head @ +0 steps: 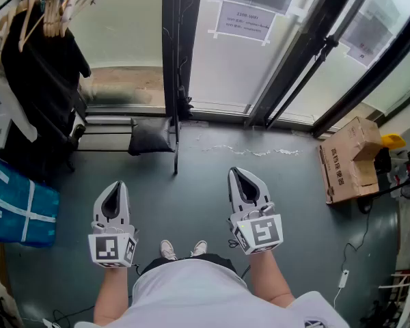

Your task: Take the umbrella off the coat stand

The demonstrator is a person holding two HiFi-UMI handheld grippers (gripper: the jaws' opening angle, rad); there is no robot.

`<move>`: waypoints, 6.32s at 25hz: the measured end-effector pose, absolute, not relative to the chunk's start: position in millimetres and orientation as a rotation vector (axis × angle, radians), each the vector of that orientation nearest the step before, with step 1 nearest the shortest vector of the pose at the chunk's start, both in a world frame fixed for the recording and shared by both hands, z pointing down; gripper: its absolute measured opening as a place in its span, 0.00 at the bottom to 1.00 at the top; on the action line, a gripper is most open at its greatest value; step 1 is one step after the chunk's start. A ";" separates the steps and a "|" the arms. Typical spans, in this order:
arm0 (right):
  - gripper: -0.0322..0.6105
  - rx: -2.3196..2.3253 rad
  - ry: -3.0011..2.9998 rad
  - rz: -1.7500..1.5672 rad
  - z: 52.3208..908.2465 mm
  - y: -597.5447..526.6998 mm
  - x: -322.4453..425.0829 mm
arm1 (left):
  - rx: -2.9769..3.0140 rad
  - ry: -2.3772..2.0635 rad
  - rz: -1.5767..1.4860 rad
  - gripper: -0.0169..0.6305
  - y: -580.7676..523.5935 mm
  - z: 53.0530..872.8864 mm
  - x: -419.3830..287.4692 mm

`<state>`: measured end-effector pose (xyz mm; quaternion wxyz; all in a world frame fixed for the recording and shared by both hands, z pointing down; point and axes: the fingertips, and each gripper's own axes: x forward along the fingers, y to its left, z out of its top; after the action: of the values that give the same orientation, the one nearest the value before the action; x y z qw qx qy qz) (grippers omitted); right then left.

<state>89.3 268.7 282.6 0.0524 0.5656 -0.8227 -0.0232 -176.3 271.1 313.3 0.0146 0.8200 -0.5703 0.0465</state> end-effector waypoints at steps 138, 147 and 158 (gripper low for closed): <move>0.66 0.927 -2.423 0.259 769.5 -263.8 21.9 | 2.458 -1.672 0.234 0.06 -119.5 571.7 -118.1; 0.48 1.029 -2.372 0.105 770.2 -269.8 22.0 | 2.446 -1.662 0.272 0.06 -116.6 580.6 -123.5; 0.43 1.059 -2.357 0.122 770.1 -270.7 22.0 | 2.437 -1.659 0.255 0.06 -118.2 587.0 -128.6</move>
<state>22.0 -270.7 770.1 0.2740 0.3938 -0.8763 0.0454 -128.6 -118.2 587.0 0.0910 0.8202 -0.5582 0.0859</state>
